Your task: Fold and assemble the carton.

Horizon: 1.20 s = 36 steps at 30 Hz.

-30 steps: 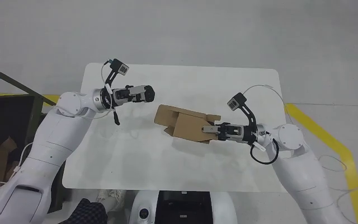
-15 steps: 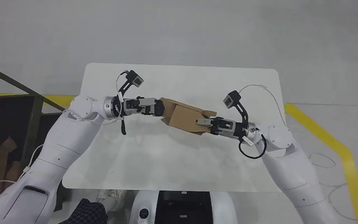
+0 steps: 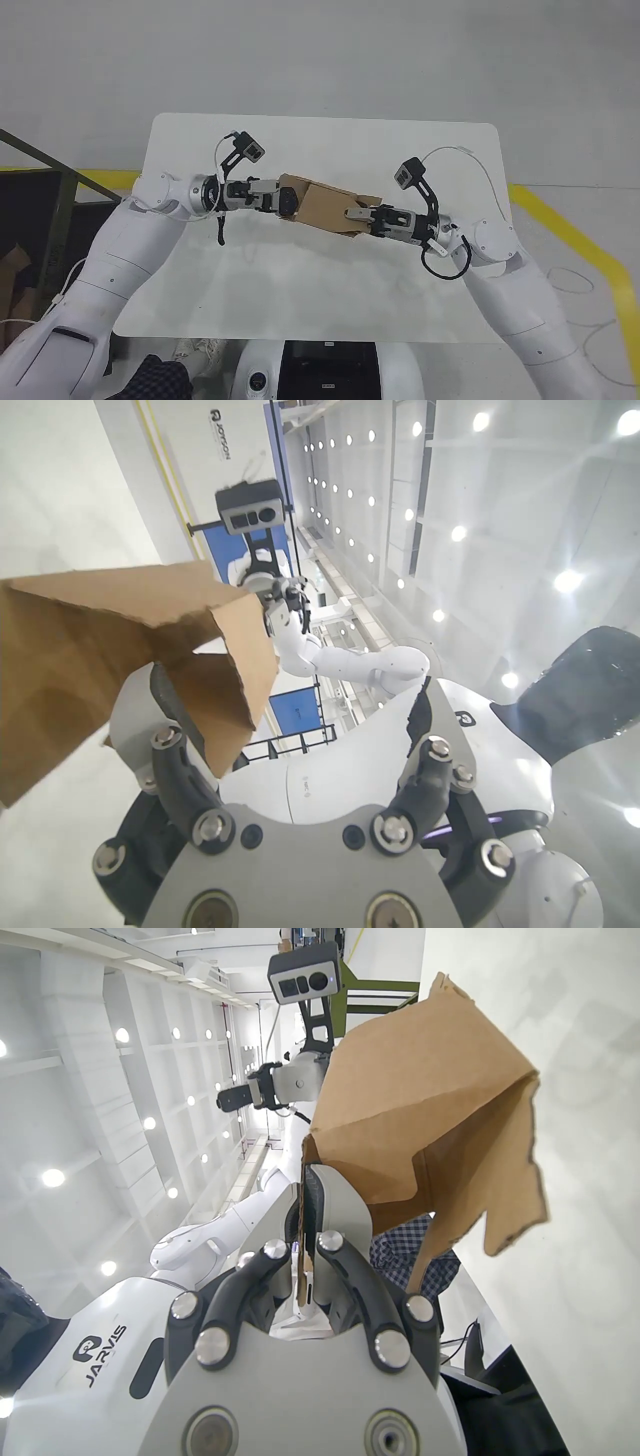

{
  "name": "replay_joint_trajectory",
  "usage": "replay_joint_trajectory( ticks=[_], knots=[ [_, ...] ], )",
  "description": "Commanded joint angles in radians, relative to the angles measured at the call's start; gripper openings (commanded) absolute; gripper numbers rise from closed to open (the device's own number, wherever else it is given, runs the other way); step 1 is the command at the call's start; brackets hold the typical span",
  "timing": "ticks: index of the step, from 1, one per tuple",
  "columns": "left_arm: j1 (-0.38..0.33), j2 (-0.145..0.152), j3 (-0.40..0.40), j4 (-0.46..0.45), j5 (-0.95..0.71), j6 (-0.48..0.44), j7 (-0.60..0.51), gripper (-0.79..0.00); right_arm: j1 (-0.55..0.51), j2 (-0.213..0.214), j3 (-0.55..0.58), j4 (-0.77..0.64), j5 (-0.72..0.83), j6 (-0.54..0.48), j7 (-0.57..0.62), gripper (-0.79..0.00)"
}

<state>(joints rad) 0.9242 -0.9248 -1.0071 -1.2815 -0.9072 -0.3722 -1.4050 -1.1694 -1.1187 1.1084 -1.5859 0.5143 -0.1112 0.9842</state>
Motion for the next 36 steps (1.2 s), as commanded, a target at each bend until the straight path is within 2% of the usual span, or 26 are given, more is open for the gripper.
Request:
replay_joint_trajectory(
  ticks=[1, 9, 21, 22, 23, 24, 25, 26, 30, 36],
  knots=[
    [-0.002, -0.002, 0.0, 0.006, -0.007, 0.0, -0.033, 0.0, 0.001, -0.001, -0.002, 0.0, 0.002, 0.0, 0.0, -0.785],
    [-0.013, -0.019, 0.001, 0.031, -0.048, 0.026, -0.069, 0.0, 0.011, -0.009, -0.032, 0.008, 0.029, 0.006, 0.016, -0.785],
    [-0.053, -0.059, 0.061, 0.089, -0.031, 0.044, -0.087, -0.006, 0.028, -0.024, -0.072, 0.029, 0.037, -0.006, -0.024, -0.785],
    [-0.054, -0.062, 0.061, 0.093, -0.036, 0.046, -0.089, -0.12, 0.028, -0.024, -0.072, 0.028, 0.035, -0.009, -0.026, -0.785],
    [-0.056, -0.064, 0.061, 0.096, -0.04, 0.049, -0.092, -0.194, 0.029, -0.025, -0.072, 0.027, 0.034, -0.013, -0.027, -0.785],
    [-0.057, -0.066, 0.061, 0.102, -0.044, 0.052, -0.094, -0.332, 0.028, -0.025, -0.071, 0.027, 0.032, -0.017, -0.027, -0.785],
    [-0.058, -0.068, 0.06, 0.108, -0.049, 0.056, -0.099, -0.403, 0.029, -0.025, -0.071, 0.026, 0.03, -0.023, -0.026, -0.785],
    [-0.059, -0.07, 0.06, 0.112, -0.052, 0.059, -0.101, -0.44, 0.028, -0.025, -0.071, 0.027, 0.029, -0.025, -0.026, -0.785],
    [-0.064, -0.077, 0.057, 0.13, -0.068, 0.073, -0.104, -0.526, 0.026, -0.027, -0.072, 0.028, 0.027, -0.032, -0.027, -0.785],
    [-0.067, -0.086, 0.06, 0.14, -0.043, 0.077, -0.105, -0.548, 0.018, -0.027, -0.065, 0.039, 0.034, -0.048, -0.023, -0.785]
  ],
)
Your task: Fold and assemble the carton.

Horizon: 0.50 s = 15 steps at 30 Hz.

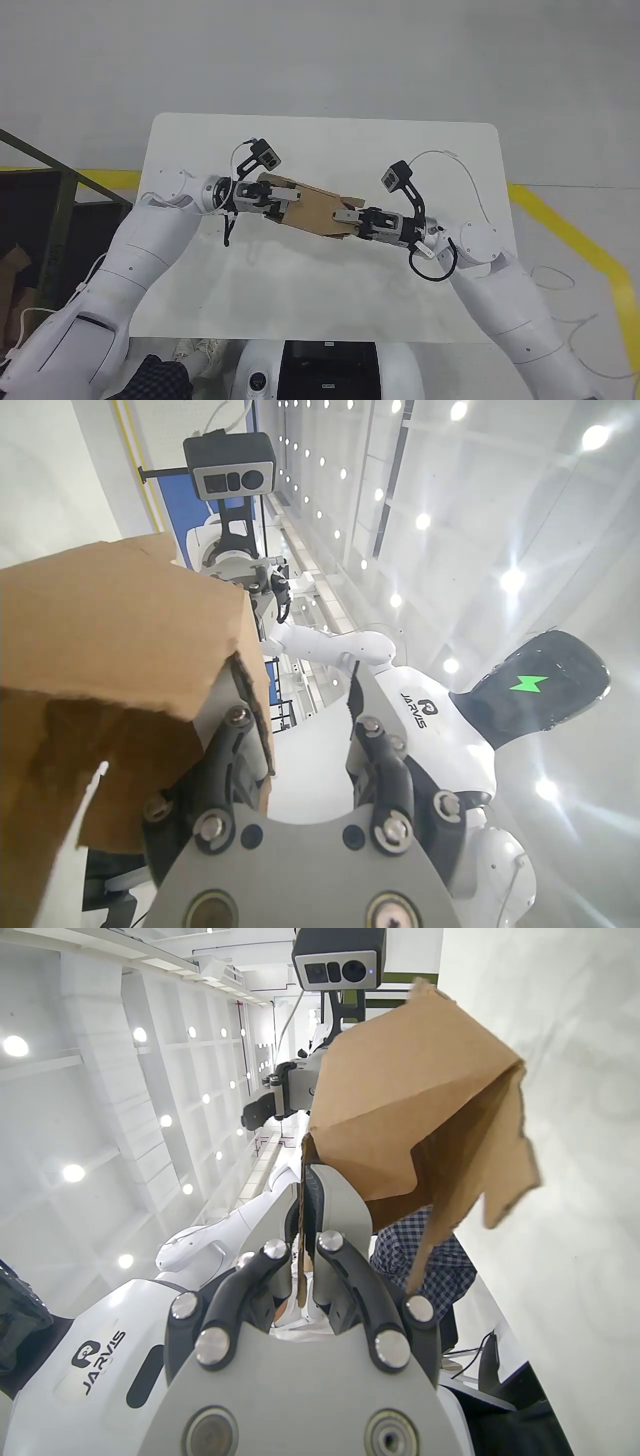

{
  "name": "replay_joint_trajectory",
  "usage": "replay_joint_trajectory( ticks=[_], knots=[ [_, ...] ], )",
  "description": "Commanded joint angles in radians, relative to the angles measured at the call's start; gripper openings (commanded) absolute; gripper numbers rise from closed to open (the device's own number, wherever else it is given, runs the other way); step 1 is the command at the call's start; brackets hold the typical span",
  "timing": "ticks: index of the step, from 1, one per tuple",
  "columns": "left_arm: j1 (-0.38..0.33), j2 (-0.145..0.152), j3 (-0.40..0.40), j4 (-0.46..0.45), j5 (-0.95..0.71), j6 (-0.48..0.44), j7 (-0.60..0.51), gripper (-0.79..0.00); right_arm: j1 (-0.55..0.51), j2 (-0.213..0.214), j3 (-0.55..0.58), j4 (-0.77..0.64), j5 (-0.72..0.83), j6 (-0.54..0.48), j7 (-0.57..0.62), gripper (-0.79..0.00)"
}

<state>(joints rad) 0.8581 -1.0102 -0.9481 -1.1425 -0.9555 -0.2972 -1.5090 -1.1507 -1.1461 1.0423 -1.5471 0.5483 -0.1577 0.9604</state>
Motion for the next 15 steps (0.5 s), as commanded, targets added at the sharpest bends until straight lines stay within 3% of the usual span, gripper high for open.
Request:
replay_joint_trajectory(
  ticks=[1, 4, 10, 15],
  knots=[
    [-0.001, -0.002, 0.001, 0.003, 0.014, 0.003, 0.002, -0.554, -0.001, 0.0, 0.001, -0.001, 0.002, -0.002, 0.002, -0.785],
    [-0.004, -0.006, 0.003, 0.011, 0.052, 0.001, 0.036, -0.625, -0.003, -0.001, 0.002, -0.006, 0.001, 0.001, 0.004, -0.785],
    [0.0, -0.013, 0.009, 0.0, 0.079, 0.015, 0.037, -0.628, 0.001, -0.003, -0.001, 0.0, -0.004, 0.005, 0.008, -0.785],
    [0.008, -0.018, 0.003, 0.004, 0.062, 0.034, 0.024, -0.693, 0.003, -0.004, -0.002, 0.004, -0.004, 0.002, 0.01, -0.785]
  ],
)
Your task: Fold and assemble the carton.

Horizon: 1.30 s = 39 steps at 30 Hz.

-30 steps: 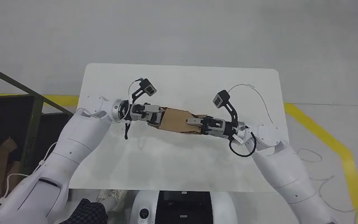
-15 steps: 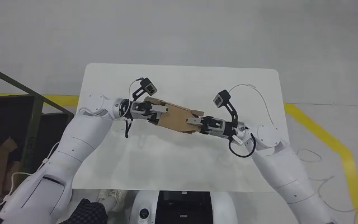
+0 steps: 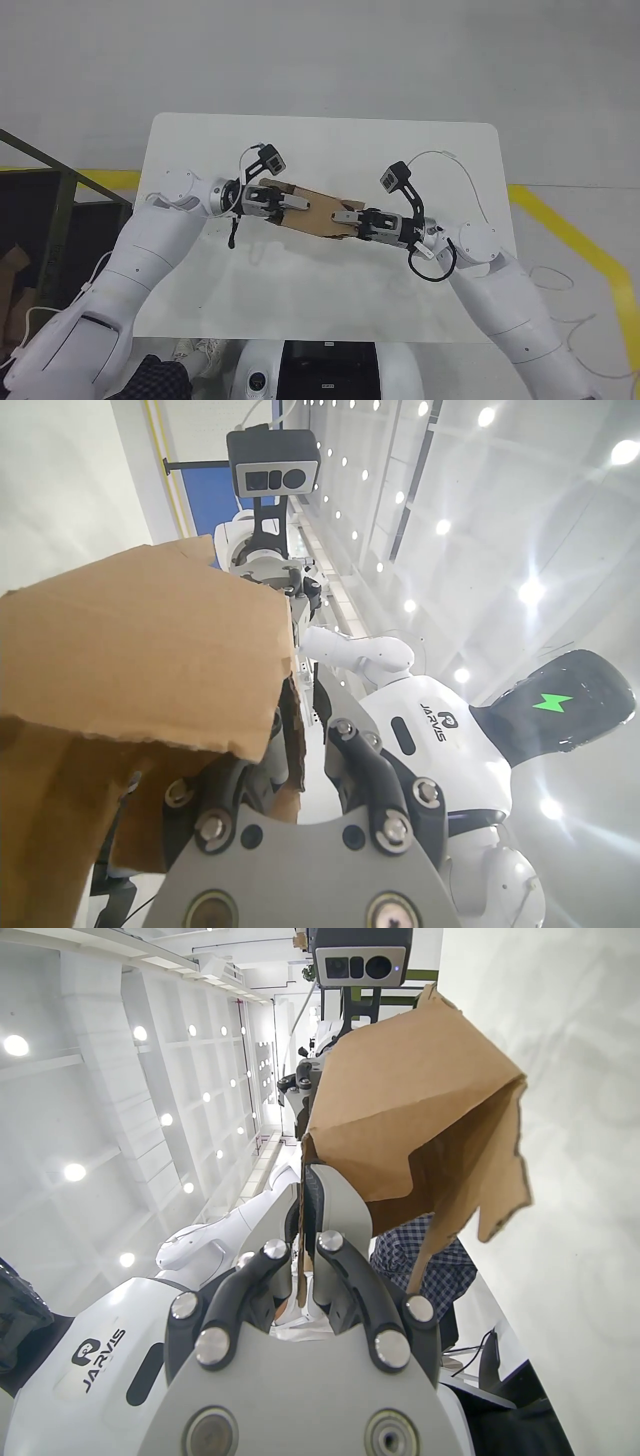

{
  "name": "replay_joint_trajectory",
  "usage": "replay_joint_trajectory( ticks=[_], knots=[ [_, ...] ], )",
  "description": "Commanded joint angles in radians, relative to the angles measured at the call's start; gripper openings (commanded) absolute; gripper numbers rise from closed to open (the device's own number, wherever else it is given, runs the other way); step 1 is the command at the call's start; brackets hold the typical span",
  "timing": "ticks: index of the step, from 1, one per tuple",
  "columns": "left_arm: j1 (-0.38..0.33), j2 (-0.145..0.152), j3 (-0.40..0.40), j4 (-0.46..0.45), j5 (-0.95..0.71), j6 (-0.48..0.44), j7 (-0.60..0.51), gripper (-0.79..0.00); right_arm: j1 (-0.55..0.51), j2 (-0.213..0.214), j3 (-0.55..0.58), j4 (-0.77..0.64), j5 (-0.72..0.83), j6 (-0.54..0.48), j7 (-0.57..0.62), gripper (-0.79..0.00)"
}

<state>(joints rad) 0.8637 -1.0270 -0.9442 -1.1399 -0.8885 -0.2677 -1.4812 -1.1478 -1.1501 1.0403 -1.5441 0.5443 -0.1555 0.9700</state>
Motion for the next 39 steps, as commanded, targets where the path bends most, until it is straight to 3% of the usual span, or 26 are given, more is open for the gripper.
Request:
replay_joint_trajectory(
  ticks=[1, 5, 6, 8, 9, 10, 11, 39],
  knots=[
    [0.003, -0.002, -0.003, 0.003, -0.006, 0.007, -0.008, -0.702, 0.0, 0.0, 0.001, 0.001, 0.001, -0.001, 0.002, -0.785],
    [0.007, -0.005, -0.006, 0.009, -0.006, 0.016, -0.02, -0.739, 0.002, -0.001, 0.002, 0.005, 0.002, 0.0, 0.009, -0.785],
    [0.008, -0.005, -0.007, 0.011, -0.004, 0.017, -0.021, -0.785, 0.003, -0.001, 0.002, 0.006, 0.001, 0.001, 0.01, -0.785],
    [0.009, -0.007, -0.01, 0.013, -0.002, 0.018, -0.023, -0.785, 0.005, -0.001, 0.002, 0.007, 0.0, 0.003, 0.015, -0.785],
    [0.01, -0.007, -0.011, 0.014, -0.001, 0.018, -0.024, -0.785, 0.006, -0.001, 0.003, 0.008, 0.001, 0.004, 0.016, -0.588],
    [0.01, -0.008, -0.013, 0.015, 0.001, 0.019, -0.024, -0.785, 0.007, -0.002, 0.004, 0.009, 0.003, 0.004, 0.016, -0.055],
    [0.01, -0.009, -0.014, 0.015, 0.002, 0.018, -0.023, -0.785, 0.007, -0.002, 0.005, 0.01, 0.006, 0.005, 0.014, 0.0],
    [0.031, -0.018, -0.05, 0.027, 0.188, -0.063, 0.124, -0.785, -0.003, -0.008, 0.037, -0.077, 0.077, -0.025, -0.002, 0.0]
  ],
)
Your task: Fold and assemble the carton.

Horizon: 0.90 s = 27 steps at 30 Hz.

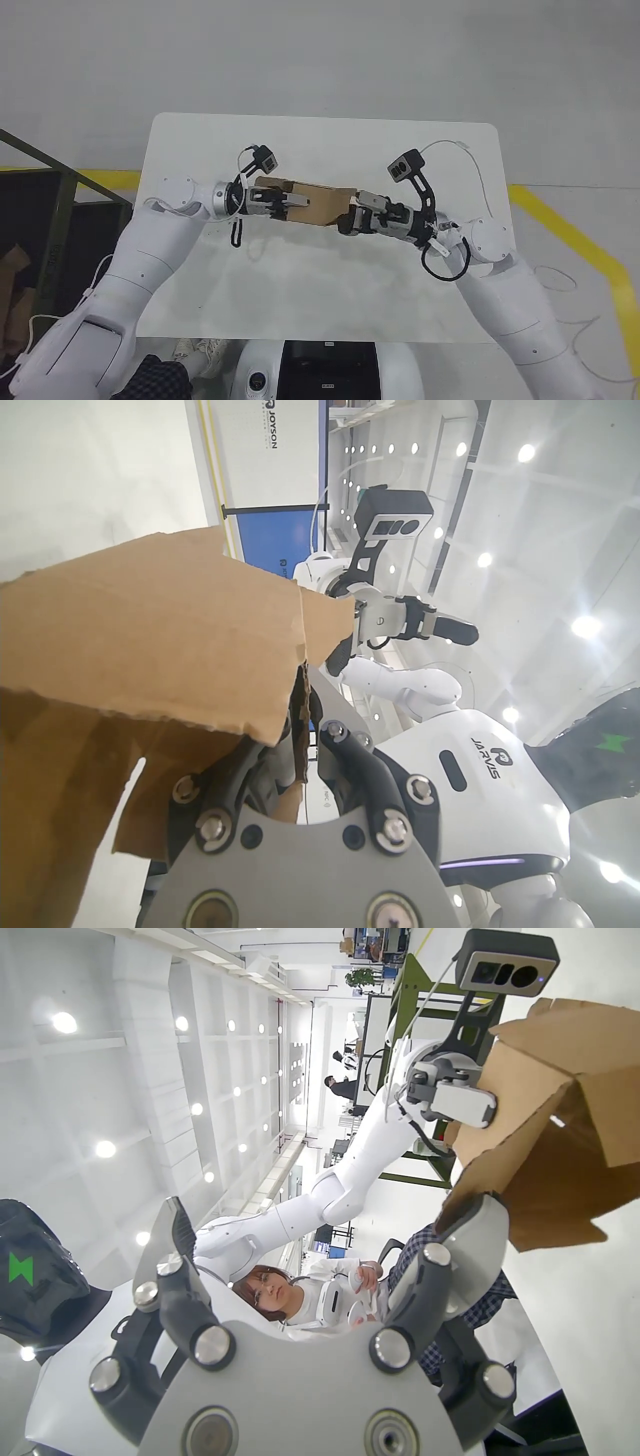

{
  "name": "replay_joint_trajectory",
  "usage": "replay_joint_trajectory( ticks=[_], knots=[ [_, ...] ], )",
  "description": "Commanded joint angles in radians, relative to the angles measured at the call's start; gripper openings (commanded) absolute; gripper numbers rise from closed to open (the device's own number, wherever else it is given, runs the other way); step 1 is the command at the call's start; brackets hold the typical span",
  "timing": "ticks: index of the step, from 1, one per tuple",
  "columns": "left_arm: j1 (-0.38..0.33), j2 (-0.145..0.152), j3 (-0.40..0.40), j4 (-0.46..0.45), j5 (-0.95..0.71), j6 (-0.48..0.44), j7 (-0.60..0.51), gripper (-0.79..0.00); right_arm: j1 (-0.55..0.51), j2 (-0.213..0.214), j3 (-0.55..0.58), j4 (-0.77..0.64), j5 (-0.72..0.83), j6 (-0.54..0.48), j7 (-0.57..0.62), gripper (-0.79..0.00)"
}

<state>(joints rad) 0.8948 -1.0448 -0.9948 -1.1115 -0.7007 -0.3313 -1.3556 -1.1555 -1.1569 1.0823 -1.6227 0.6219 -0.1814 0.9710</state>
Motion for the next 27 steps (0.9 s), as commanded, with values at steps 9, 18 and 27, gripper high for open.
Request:
replay_joint_trajectory(
  ticks=[9, 18, 27],
  knots=[
    [0.005, -0.007, 0.002, -0.02, 0.01, 0.001, -0.004, -0.785, 0.066, -0.025, -0.076, 0.028, 0.001, -0.002, -0.025, 0.0],
    [0.01, -0.011, -0.007, -0.032, -0.006, 0.008, -0.03, -0.785, 0.094, -0.038, -0.111, 0.065, -0.014, 0.01, -0.036, 0.0],
    [0.012, -0.013, -0.017, -0.019, -0.009, 0.014, -0.042, -0.785, 0.054, -0.024, -0.02, 0.036, 0.007, -0.019, -0.022, 0.0]
  ],
)
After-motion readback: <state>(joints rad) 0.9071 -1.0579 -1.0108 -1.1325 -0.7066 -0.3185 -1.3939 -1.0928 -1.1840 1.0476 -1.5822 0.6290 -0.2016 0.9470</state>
